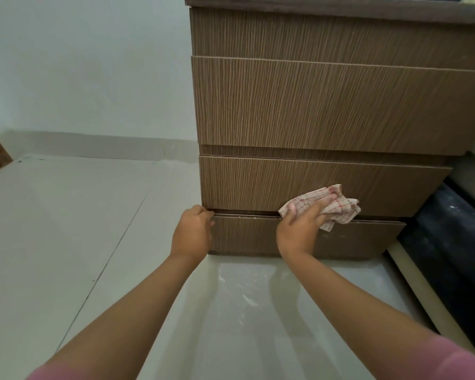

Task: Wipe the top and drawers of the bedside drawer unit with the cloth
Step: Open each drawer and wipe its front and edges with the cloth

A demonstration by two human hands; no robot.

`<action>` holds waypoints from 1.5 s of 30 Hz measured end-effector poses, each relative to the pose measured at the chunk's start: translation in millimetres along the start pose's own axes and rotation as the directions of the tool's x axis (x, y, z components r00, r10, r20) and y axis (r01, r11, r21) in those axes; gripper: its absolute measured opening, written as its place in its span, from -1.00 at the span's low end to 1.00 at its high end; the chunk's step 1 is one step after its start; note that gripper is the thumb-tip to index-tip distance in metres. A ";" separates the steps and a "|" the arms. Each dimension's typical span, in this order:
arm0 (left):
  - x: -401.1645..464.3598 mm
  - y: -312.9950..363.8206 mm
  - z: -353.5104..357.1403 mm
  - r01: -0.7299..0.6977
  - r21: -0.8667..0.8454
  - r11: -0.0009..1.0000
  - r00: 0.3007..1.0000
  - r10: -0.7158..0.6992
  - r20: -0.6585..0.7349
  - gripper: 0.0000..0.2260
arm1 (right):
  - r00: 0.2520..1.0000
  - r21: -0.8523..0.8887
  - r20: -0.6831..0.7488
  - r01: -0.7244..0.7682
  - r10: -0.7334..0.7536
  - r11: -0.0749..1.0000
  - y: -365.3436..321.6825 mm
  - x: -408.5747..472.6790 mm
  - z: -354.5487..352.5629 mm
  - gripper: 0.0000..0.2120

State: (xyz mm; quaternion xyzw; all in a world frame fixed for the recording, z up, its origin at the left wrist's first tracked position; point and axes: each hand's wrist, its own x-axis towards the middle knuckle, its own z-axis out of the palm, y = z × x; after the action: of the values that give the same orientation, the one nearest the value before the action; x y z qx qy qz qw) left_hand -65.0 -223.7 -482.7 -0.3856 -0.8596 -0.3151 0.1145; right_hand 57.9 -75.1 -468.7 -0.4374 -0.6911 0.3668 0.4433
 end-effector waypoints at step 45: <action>-13.7 3.5 -35.7 0.047 -0.106 0.993 0.991 -0.033 0.131 -0.86 | 0.842 -0.002 -0.069 -0.537 0.535 0.844 -10.9 -28.3 -7.4 -0.27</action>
State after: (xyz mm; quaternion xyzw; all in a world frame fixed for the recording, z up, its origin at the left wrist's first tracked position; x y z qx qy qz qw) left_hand -54.8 -252.6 -459.4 -0.3937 -0.8543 -0.3380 0.0313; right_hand 68.1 -104.3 -464.7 -0.6295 -0.5304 0.4540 0.3409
